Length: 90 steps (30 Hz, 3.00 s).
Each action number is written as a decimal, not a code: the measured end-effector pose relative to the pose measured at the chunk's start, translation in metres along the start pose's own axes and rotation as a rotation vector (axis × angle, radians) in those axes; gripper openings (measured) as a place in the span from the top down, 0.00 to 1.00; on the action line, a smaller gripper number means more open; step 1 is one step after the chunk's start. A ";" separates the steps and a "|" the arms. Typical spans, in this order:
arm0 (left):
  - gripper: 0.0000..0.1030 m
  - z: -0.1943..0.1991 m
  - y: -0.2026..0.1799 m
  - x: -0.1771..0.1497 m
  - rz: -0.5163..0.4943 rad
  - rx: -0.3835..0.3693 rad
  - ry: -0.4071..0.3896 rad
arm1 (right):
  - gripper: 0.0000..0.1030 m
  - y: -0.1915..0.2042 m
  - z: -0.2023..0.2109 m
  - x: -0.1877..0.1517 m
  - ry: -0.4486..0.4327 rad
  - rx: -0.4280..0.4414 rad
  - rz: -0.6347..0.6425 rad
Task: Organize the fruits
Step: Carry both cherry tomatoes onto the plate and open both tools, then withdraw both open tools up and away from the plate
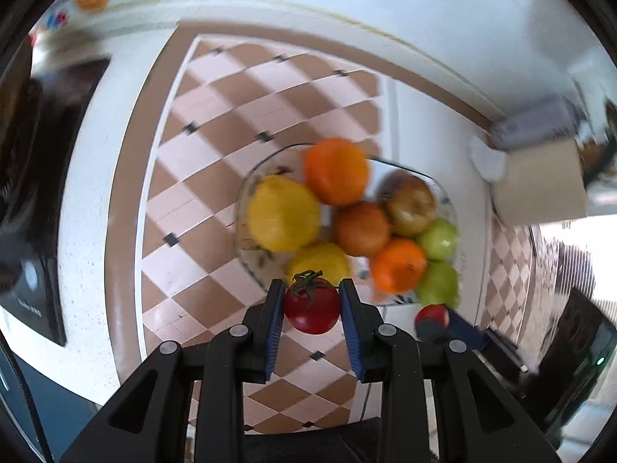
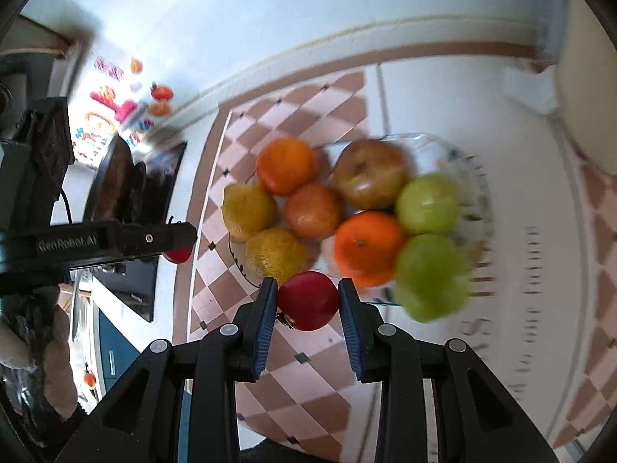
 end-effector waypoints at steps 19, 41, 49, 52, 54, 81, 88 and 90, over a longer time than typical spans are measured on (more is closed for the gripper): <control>0.62 -0.059 0.014 0.009 0.097 -0.074 0.152 | 0.42 -0.018 -0.057 -0.006 0.089 -0.050 -0.077; 0.05 0.033 0.015 -0.062 -0.156 0.258 -0.209 | 0.10 -0.001 0.081 -0.049 -0.167 -0.341 -0.053; 0.04 0.061 0.015 -0.096 -0.157 0.256 -0.301 | 0.04 0.014 0.121 -0.074 -0.248 -0.405 -0.024; 0.04 0.078 0.014 -0.110 -0.152 0.269 -0.358 | 0.04 0.025 0.137 -0.085 -0.279 -0.408 -0.003; 0.04 0.092 0.014 -0.120 -0.140 0.273 -0.401 | 0.04 0.035 0.149 -0.093 -0.307 -0.409 0.020; 0.04 0.233 -0.004 -0.308 -0.088 0.267 -0.703 | 0.03 0.146 0.308 -0.240 -0.491 -0.352 0.249; 0.04 0.254 -0.001 -0.336 -0.101 0.261 -0.747 | 0.03 0.162 0.324 -0.266 -0.520 -0.348 0.252; 0.03 0.260 0.000 -0.339 -0.101 0.271 -0.772 | 0.03 0.168 0.328 -0.269 -0.532 -0.359 0.262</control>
Point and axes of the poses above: each gripper's, at about its wrist camera, not at the fingertips, and z roughly against the way its jaws point, y to its left, x to its top, the point moved 5 cm from there along -z, roughly the way its jaws point, and after that the axes turned 9 degrees about x, right-handed, at the moved point
